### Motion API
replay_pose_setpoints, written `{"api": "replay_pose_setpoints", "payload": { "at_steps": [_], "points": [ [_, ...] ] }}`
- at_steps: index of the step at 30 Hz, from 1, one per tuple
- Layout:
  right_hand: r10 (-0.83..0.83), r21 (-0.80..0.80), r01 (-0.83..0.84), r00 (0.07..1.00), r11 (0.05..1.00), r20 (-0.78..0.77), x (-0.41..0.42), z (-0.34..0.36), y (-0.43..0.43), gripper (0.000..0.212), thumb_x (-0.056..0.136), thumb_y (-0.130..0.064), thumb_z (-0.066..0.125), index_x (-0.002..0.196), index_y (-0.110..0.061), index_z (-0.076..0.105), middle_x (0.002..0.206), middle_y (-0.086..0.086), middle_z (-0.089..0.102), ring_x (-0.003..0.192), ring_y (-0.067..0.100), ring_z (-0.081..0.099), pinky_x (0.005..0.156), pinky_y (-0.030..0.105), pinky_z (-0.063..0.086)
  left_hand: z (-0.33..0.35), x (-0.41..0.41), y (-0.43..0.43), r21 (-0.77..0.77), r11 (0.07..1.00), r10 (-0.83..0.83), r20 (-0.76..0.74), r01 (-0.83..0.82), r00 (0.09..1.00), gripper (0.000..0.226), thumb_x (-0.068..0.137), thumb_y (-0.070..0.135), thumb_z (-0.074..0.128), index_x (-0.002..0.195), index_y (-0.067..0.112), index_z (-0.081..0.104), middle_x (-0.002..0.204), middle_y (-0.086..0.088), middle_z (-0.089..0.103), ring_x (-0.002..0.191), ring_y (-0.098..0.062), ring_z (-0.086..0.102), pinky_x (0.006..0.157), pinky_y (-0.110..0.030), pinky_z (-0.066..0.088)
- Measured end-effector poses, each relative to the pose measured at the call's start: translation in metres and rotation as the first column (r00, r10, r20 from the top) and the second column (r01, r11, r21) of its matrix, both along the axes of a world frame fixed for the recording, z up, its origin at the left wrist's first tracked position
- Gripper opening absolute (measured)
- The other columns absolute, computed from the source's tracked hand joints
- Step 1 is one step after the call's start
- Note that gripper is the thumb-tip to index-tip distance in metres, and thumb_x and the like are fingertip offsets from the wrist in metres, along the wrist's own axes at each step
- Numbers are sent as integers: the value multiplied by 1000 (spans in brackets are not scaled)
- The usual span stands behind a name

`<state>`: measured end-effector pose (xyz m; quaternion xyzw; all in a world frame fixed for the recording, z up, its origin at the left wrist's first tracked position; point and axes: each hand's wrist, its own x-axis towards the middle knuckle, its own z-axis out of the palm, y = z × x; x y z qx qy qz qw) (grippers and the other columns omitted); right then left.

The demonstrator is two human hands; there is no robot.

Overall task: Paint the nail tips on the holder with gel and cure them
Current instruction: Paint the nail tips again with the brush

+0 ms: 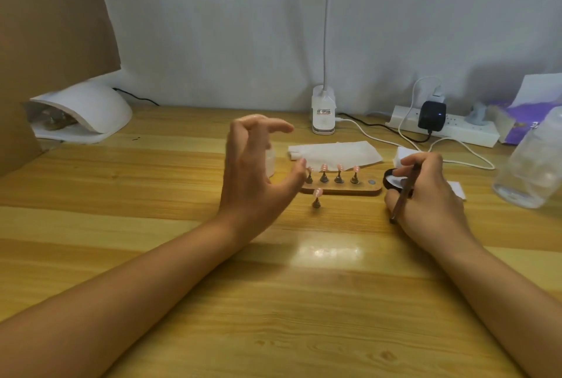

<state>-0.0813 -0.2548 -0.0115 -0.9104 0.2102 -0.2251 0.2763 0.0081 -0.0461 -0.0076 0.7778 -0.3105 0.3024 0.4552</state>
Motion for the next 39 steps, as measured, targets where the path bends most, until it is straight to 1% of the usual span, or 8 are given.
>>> {"api": "replay_pose_setpoints", "payload": {
  "at_steps": [7, 11, 14, 19, 22, 27, 34, 39],
  "points": [
    [-118, -87, 118, 993, 989, -6, 1, -1, 1, 64, 83, -24, 73, 131, -16, 32, 133, 9, 51, 123, 31, 46, 107, 50, 35, -4, 21, 5, 176, 956, 285, -390, -233, 876, 90, 70, 43, 83, 139, 24, 29, 141, -3, 32, 132, -21, 33, 103, -35, 25],
    [-133, -80, 128, 989, 989, -64, 4, -5, -1, 59, 87, -23, 68, 130, -17, 28, 137, 8, 51, 124, 30, 47, 113, 49, 28, -8, 30, 7, 156, 979, 196, -545, -131, 815, 80, 82, 32, 76, 138, 23, 20, 128, 1, 50, 123, -25, 50, 112, -44, 32],
    [-151, -62, 148, 988, 987, -37, 5, -5, -4, 56, 87, -25, 69, 128, -18, 31, 133, 4, 54, 123, 28, 50, 107, 45, 31, -9, 30, 8, 117, 988, 147, -537, -99, 831, 71, 86, 29, 73, 136, 23, 23, 117, 7, 52, 113, -23, 55, 108, -49, 38],
    [-163, -24, 163, 987, 986, 5, 4, -1, -3, 57, 83, -36, 73, 122, -19, 35, 122, 3, 58, 118, 27, 51, 105, 44, 30, -4, 24, 10, -84, 994, 28, -407, -68, 913, 66, 85, 27, 75, 132, 18, 29, 124, 0, 47, 110, -22, 57, 75, -22, 49],
    [-151, 2, 152, 975, 988, 161, 0, 3, 0, 61, 78, -35, 76, 120, -16, 37, 115, 2, 58, 111, 27, 53, 104, 46, 30, 0, 12, 8, -107, 994, -38, -240, 13, 970, 69, 82, 28, 79, 131, 17, 32, 125, -2, 48, 106, -20, 61, 76, -33, 59],
    [8, -23, 0, 931, 1000, 364, -10, 7, 14, 63, 77, -24, 77, 123, -13, 35, 111, 2, 48, 104, 26, 52, 98, 50, 44, 3, -7, 3, 22, 989, -146, -77, 148, 986, 76, 75, 48, 73, 131, 14, 35, 122, 0, 55, 101, -14, 59, 75, -13, 51],
    [342, -87, -334, 865, 939, 366, -17, 14, 37, 68, 71, -42, 78, 120, -28, 33, 118, -10, 51, 104, 2, 55, 82, 8, 43, 2, -14, 3, 132, 959, -250, -31, 252, 968, 71, 79, 50, 64, 131, 11, 35, 119, -4, 61, 105, -19, 63, 81, -38, 56],
    [376, 65, -441, 826, 895, 421, -21, 23, 39, 73, 61, -63, 68, 117, -27, 39, 116, -15, 56, 107, -5, 57, 87, 11, 46, 0, -15, 7, 159, 933, -321, -48, 324, 946, 63, 80, 44, 60, 129, 15, 33, 113, -5, 59, 101, -25, 64, 73, -46, 56]
  ]
}}
